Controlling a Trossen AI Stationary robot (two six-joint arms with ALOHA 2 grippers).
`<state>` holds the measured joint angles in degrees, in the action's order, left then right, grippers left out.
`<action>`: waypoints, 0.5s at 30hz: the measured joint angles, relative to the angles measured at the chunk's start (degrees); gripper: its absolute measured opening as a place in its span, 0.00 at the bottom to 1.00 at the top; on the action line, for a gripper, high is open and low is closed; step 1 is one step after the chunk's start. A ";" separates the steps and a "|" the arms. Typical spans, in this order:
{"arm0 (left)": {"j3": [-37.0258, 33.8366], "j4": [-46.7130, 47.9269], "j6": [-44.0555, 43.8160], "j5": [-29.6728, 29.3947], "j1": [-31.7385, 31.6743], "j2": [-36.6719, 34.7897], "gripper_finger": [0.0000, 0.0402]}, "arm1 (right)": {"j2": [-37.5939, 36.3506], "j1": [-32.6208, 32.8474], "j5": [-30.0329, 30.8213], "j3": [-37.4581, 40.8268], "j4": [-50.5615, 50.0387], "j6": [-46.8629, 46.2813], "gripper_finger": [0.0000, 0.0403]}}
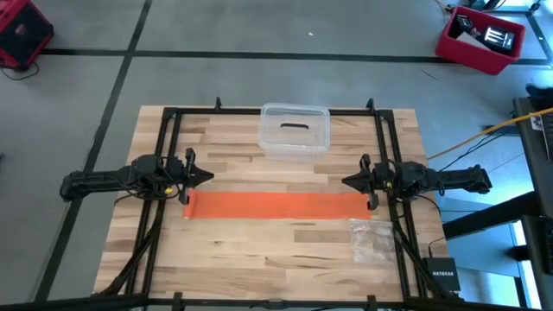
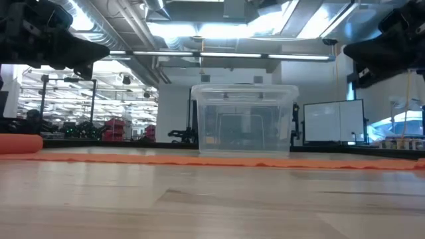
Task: Roll bandage
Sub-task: Roll the orange bandage
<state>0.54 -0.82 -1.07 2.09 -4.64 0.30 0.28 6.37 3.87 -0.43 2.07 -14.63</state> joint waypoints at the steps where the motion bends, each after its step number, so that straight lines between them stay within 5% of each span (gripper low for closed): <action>1: 0.00 0.00 -0.01 0.00 -0.01 0.02 0.04 | 0.00 0.00 -0.53 -0.02 0.01 -3.62 0.05; 15: -0.01 -0.02 -0.01 0.01 -0.01 0.02 0.04 | -0.03 0.00 3.40 -0.02 5.96 -7.63 0.05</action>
<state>0.53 -0.83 -1.08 2.10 -4.64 0.32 0.25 6.37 7.27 -0.45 8.03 -22.26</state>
